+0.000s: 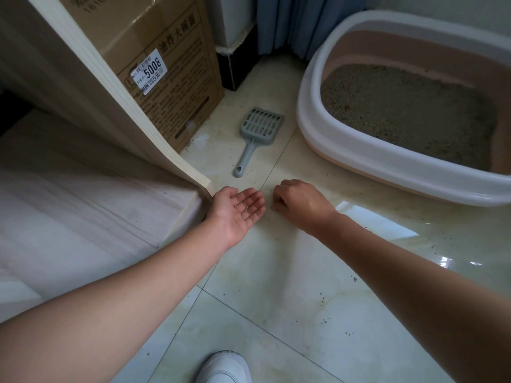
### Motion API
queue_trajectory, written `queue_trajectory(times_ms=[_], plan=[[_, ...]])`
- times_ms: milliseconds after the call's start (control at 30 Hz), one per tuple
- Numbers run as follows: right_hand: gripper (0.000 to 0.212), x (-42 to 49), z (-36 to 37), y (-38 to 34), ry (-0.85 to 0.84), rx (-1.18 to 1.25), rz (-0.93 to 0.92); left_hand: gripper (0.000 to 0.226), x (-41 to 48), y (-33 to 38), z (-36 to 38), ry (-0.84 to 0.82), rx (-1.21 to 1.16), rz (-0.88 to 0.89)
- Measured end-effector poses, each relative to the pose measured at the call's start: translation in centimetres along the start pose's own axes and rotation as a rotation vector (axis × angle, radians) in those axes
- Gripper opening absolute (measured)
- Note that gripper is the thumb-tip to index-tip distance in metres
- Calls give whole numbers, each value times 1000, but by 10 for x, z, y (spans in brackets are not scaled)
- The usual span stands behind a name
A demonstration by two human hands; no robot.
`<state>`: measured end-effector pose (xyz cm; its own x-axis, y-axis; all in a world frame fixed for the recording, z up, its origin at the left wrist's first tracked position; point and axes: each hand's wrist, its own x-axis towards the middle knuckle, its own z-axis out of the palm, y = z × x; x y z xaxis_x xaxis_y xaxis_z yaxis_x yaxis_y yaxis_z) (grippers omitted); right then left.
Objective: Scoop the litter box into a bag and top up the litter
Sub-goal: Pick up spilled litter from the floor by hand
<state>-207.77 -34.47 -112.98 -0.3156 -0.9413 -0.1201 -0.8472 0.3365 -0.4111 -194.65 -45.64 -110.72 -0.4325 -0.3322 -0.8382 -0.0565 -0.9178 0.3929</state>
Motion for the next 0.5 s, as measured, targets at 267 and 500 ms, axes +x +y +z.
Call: queue_trajectory(times_ms=[267,500], plan=[[7,-1,6,-8,62,26,-79,37,1,-1,1,19,-14,15],[12,4,11,-10,59,-36,-19,37,-1,-1,3,18,-20,12]])
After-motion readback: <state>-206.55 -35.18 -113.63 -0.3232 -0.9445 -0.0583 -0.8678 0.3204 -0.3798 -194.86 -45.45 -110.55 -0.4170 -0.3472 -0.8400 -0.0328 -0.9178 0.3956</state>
